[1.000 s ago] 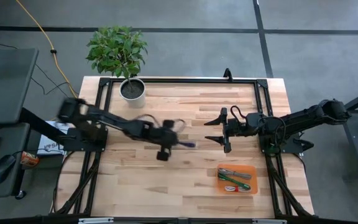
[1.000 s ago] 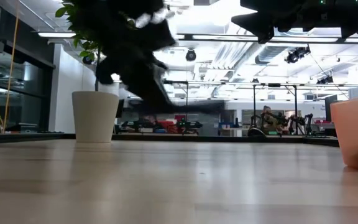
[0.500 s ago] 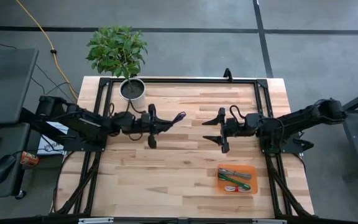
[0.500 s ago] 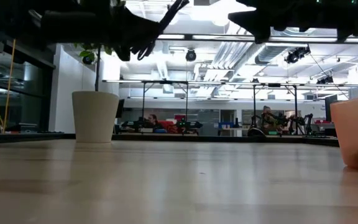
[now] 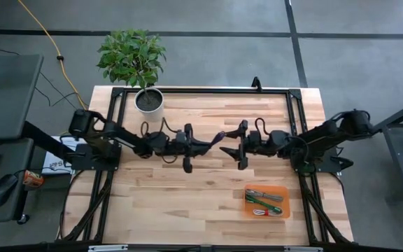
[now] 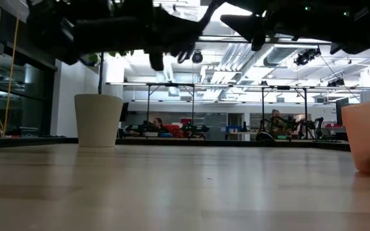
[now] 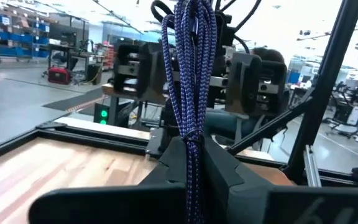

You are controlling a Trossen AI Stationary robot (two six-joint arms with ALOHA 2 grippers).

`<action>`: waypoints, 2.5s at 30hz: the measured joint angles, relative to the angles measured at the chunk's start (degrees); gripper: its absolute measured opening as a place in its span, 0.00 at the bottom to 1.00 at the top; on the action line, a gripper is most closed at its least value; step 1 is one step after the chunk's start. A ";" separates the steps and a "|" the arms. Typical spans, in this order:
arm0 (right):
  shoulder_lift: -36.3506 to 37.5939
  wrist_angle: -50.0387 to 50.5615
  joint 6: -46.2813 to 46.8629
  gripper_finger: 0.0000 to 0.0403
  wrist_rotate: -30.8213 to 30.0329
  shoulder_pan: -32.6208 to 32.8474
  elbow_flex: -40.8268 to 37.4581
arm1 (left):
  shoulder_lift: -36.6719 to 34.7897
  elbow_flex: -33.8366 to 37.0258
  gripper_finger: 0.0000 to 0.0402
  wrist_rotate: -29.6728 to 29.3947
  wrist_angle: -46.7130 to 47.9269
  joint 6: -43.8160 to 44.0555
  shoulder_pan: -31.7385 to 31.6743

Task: Pick and place USB-C Cables
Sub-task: Put the blue charger cable into the orange bin

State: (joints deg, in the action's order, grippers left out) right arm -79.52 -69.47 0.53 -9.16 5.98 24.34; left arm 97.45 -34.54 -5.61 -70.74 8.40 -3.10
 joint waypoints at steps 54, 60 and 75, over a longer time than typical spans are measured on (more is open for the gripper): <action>20.53 57.94 3.02 0.03 -5.58 1.94 6.69 | -32.29 8.85 0.50 -7.16 29.65 -9.54 2.35; 21.25 57.19 0.67 0.02 -5.42 4.50 6.69 | -41.19 16.30 0.50 -8.07 26.78 -10.16 2.30; 21.10 62.64 0.09 0.01 -6.19 11.44 10.35 | -42.34 16.89 0.50 -8.05 27.13 -10.16 2.32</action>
State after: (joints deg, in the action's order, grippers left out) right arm -58.42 -6.84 0.63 -15.35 17.42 34.68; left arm 55.11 -17.65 -13.66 -43.62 -1.76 -0.78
